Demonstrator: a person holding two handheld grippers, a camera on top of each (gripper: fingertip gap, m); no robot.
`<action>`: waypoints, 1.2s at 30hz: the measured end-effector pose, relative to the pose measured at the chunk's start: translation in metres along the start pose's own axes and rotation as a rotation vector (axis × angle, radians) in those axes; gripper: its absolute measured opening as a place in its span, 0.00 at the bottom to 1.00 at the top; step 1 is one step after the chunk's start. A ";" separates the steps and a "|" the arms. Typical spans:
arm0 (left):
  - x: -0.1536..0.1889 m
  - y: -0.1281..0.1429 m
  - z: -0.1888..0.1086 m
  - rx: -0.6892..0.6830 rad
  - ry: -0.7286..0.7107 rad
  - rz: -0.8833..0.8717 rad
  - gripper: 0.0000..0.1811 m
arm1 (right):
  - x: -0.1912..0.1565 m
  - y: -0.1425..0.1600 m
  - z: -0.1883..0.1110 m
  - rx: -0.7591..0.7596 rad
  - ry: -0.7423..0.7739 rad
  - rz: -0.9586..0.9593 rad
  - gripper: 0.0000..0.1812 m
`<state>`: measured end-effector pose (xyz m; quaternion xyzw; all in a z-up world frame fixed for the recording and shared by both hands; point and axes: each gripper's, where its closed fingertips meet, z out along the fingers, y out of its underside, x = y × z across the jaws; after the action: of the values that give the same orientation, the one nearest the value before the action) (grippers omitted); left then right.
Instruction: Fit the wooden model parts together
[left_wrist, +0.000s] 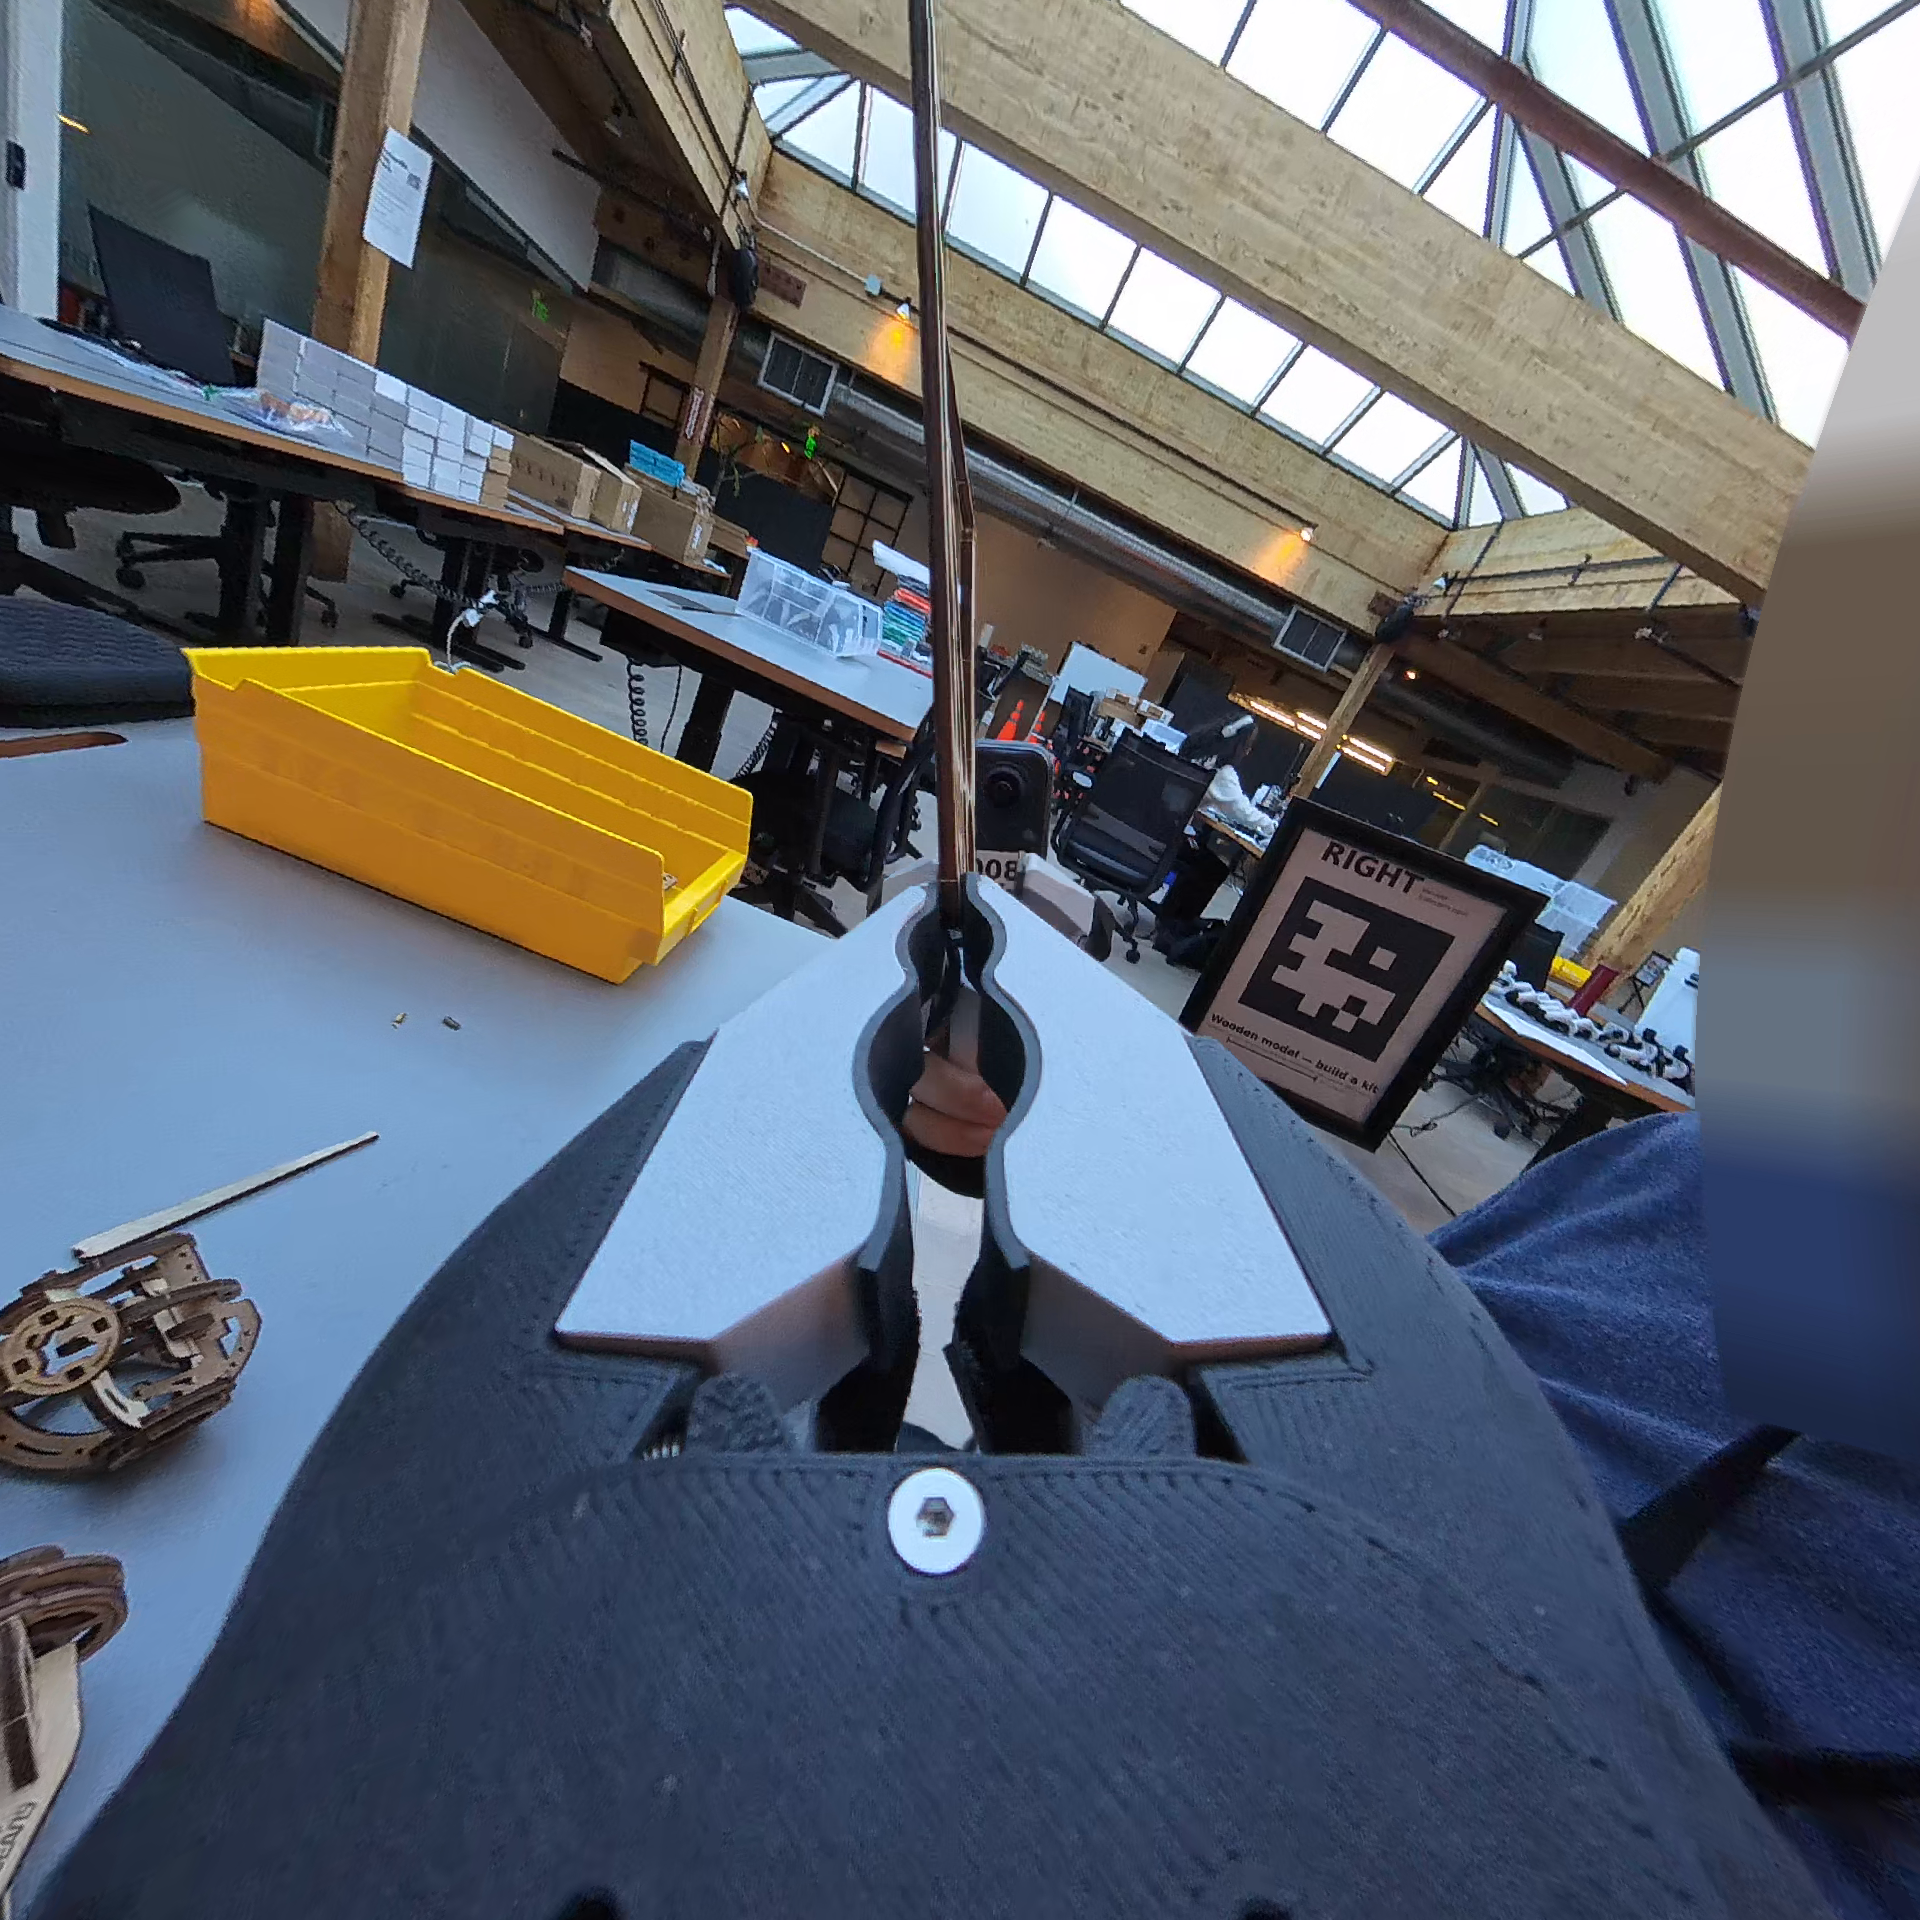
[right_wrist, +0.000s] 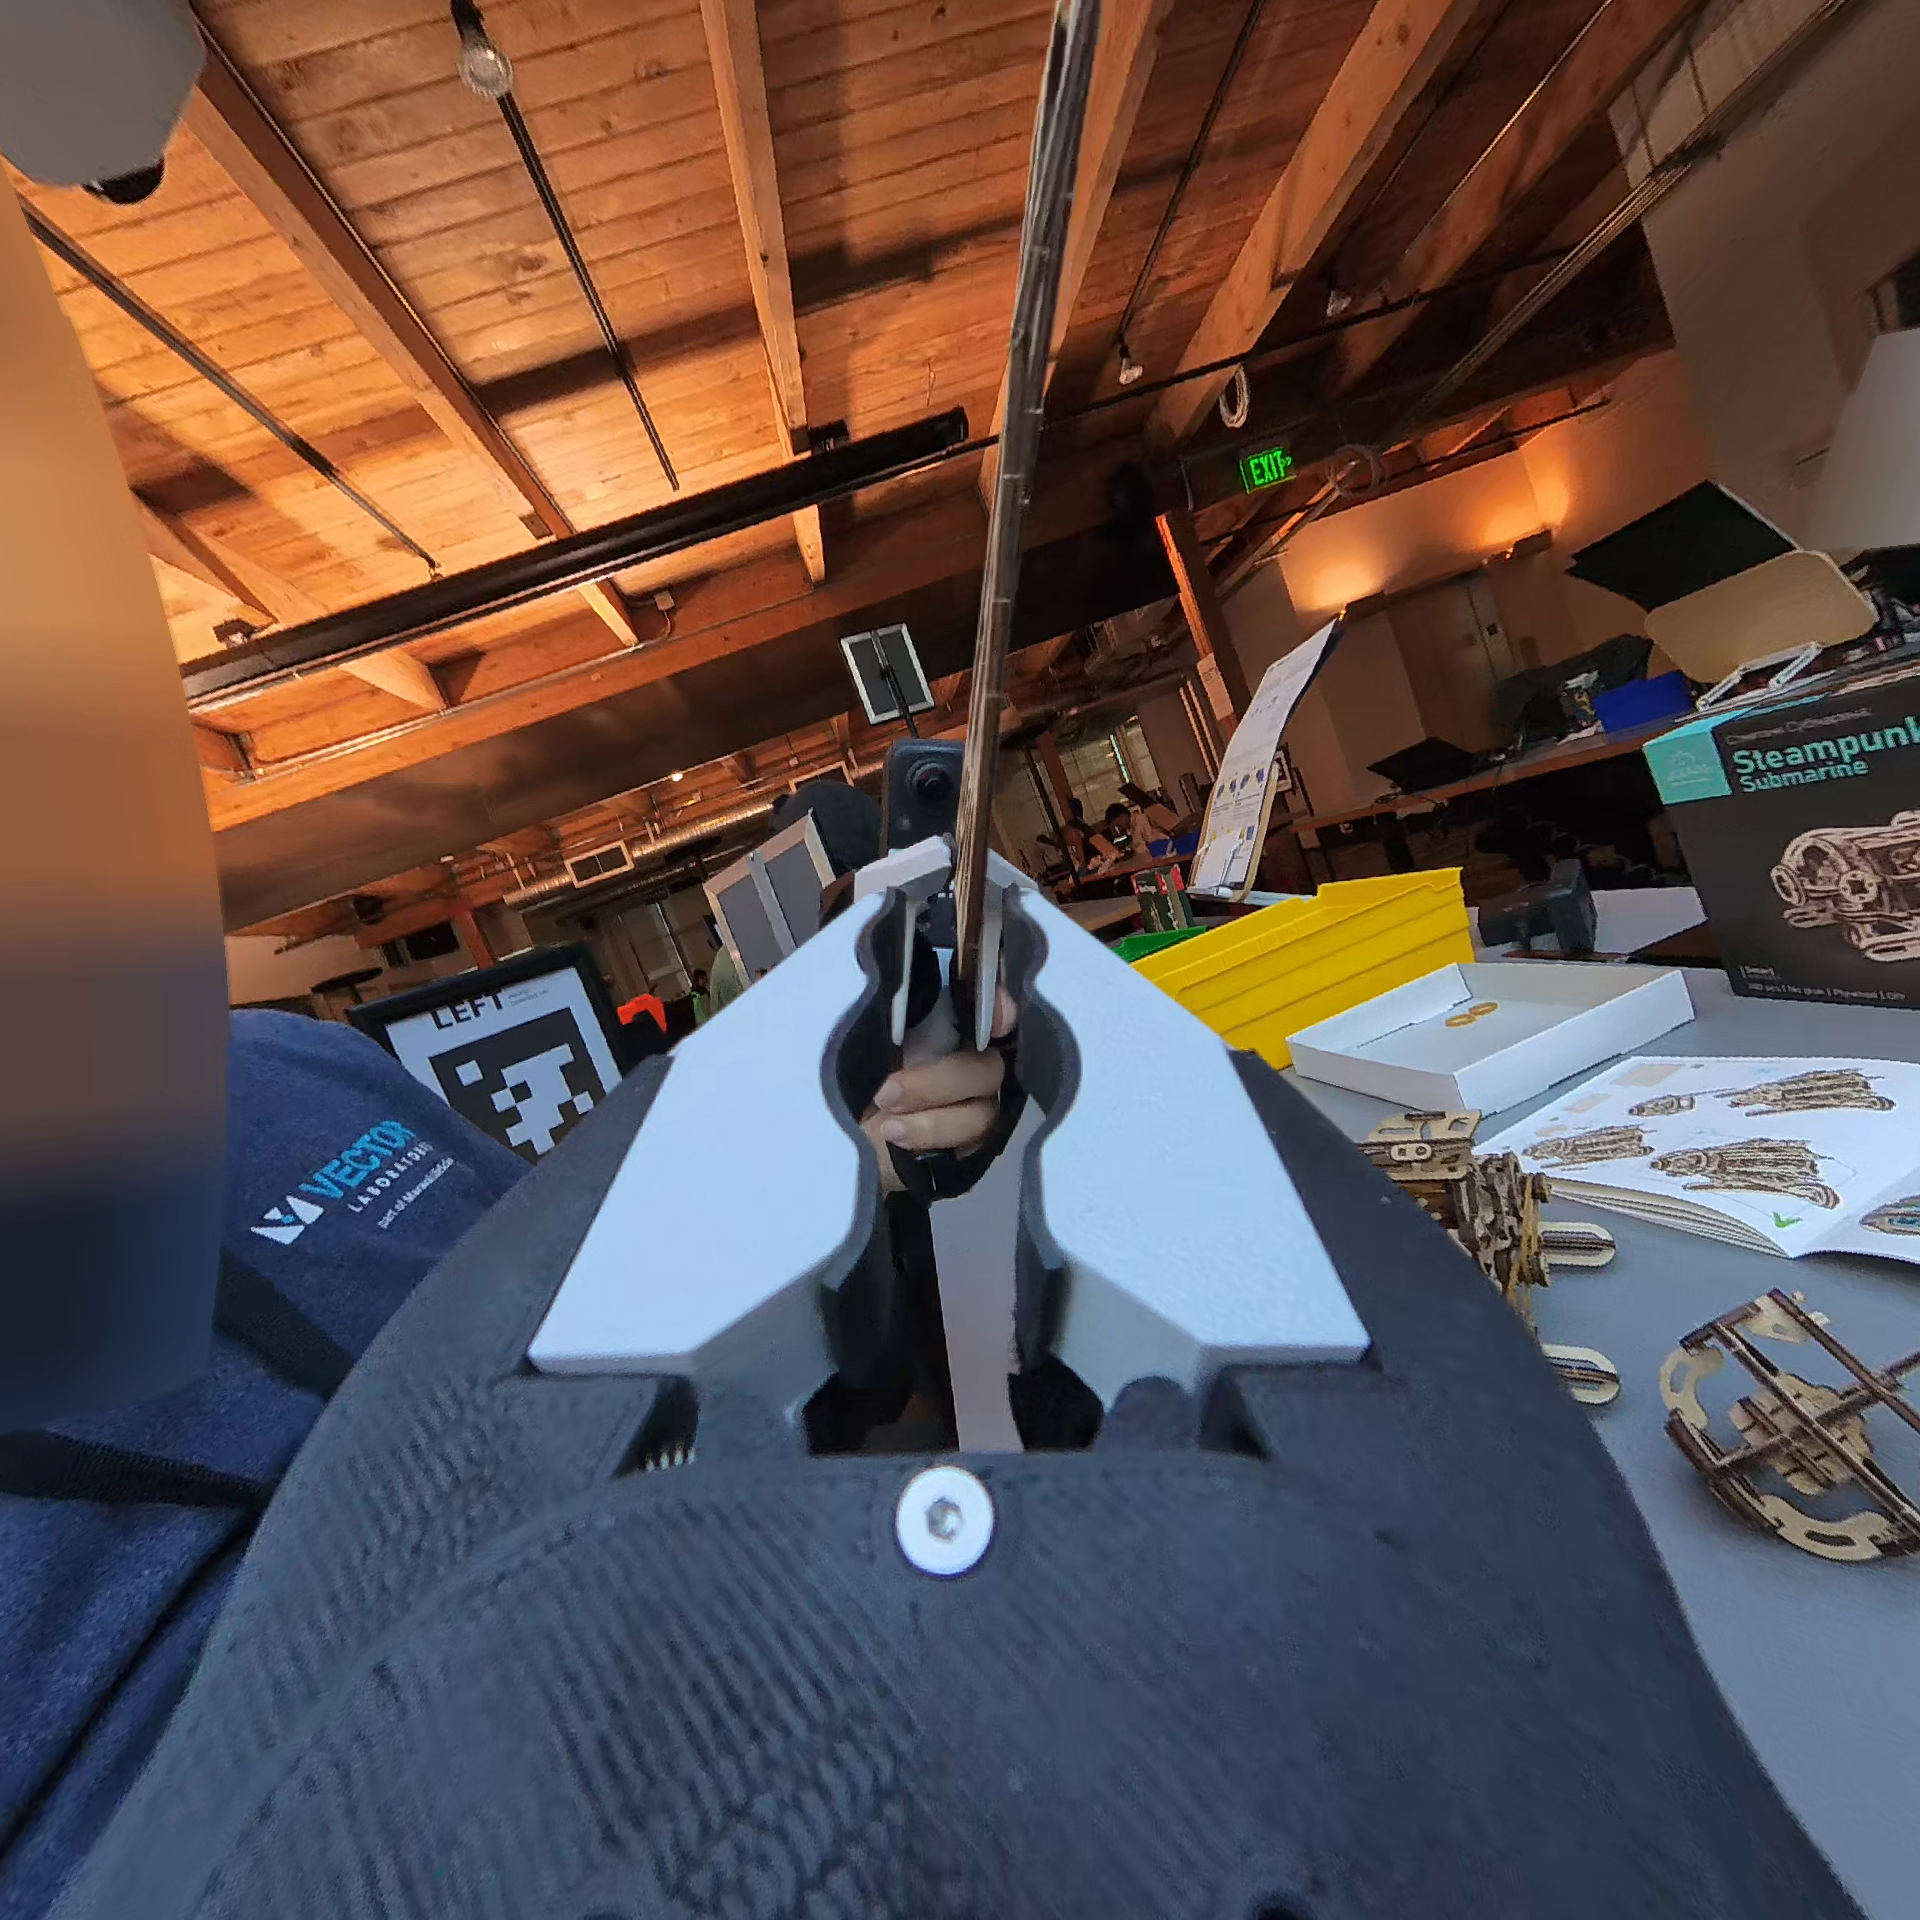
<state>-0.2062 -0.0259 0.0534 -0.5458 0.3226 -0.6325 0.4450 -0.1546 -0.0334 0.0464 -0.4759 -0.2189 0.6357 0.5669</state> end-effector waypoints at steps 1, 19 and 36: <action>0.000 -0.002 -0.001 0.010 -0.002 0.000 0.00 | 0.001 -0.001 -0.001 0.004 0.007 -0.001 0.09; 0.002 -0.006 -0.002 0.024 0.000 -0.005 0.00 | 0.001 0.002 -0.004 -0.005 0.000 -0.006 0.08; 0.002 -0.005 -0.004 0.021 -0.006 -0.012 0.00 | 0.003 0.000 -0.008 0.001 0.001 -0.006 0.06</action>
<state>-0.2111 -0.0263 0.0581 -0.5448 0.3116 -0.6368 0.4478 -0.1476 -0.0329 0.0413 -0.4751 -0.2196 0.6342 0.5691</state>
